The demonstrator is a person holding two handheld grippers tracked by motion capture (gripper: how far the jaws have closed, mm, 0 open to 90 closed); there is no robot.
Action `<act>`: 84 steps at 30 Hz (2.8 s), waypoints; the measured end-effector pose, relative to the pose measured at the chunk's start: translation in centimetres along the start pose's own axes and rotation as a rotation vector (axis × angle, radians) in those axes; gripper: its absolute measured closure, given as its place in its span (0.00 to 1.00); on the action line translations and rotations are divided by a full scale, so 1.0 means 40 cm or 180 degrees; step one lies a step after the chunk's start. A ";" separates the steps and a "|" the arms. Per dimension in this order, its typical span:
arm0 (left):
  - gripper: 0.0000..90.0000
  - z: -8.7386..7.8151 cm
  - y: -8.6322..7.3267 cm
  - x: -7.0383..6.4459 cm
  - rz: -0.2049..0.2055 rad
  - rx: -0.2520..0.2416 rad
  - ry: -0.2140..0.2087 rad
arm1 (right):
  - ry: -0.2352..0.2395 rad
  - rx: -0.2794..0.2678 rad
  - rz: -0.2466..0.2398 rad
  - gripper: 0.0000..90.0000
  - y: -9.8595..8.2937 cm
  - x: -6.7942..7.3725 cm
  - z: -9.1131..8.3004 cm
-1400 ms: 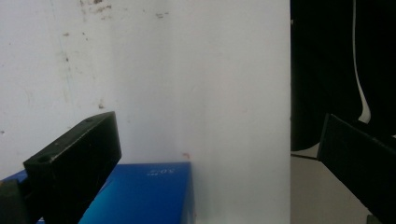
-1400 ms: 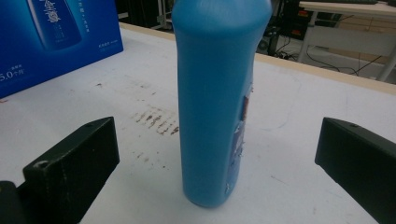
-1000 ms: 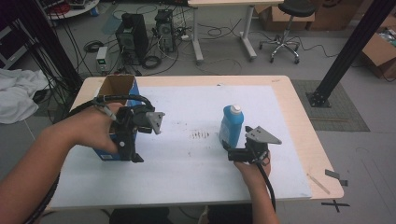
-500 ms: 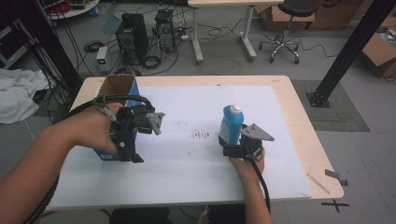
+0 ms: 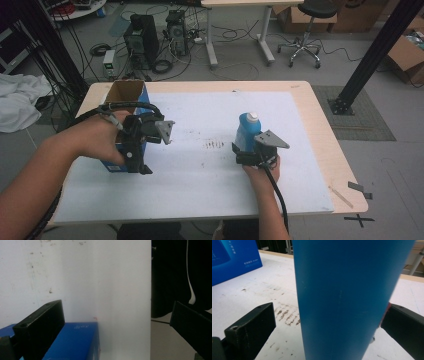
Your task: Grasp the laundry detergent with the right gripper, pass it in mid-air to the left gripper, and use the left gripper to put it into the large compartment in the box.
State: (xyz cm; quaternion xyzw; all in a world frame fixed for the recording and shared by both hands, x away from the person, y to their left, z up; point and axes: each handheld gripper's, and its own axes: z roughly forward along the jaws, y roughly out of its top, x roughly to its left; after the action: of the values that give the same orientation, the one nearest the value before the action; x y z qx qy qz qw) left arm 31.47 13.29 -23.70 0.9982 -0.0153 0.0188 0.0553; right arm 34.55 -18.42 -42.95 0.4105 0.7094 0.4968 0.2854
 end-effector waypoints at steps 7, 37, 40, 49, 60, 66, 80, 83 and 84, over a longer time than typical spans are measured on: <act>0.00 -0.002 -0.002 -0.001 -0.0005 -0.0002 0.0009 | -0.0020 0.0008 -0.0012 0.00 -0.003 0.002 0.007; 0.00 0.010 -0.003 0.002 -0.0012 0.0020 0.0000 | -0.0198 -0.0027 -0.0021 0.27 -0.009 0.006 0.016; 0.00 0.011 -0.002 0.003 -0.0019 0.0023 -0.0014 | -0.0212 -0.0021 -0.0034 0.29 -0.010 0.006 0.015; 0.00 0.014 0.000 0.004 -0.0024 0.0017 -0.0013 | -0.0191 -0.0017 0.0006 0.34 -0.013 0.005 0.016; 0.00 0.014 -0.004 0.003 -0.0027 0.0011 -0.0014 | -0.0228 -0.0038 -0.0022 0.41 -0.016 0.007 0.014; 0.00 0.015 -0.006 0.003 -0.0033 -0.0005 -0.0007 | -0.0235 -0.0056 0.0028 0.44 -0.017 0.004 0.012; 0.00 0.018 -0.005 0.004 -0.0005 0.0000 -0.0007 | -0.0291 -0.0050 0.0023 0.49 -0.014 0.009 0.010; 0.00 0.017 -0.005 0.004 -0.0018 -0.0002 0.0000 | -0.0214 -0.0042 0.0036 0.50 -0.012 0.002 0.006; 0.00 0.016 -0.005 0.003 -0.0027 -0.0005 -0.0003 | -0.0203 -0.0033 0.0040 0.51 -0.012 0.000 0.005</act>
State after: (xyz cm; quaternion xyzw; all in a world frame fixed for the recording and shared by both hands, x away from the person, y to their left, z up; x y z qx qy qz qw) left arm 31.63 13.40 -24.35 0.9982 -0.0110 0.0181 0.0561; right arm 34.58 -18.42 -43.45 0.4291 0.6947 0.4890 0.3068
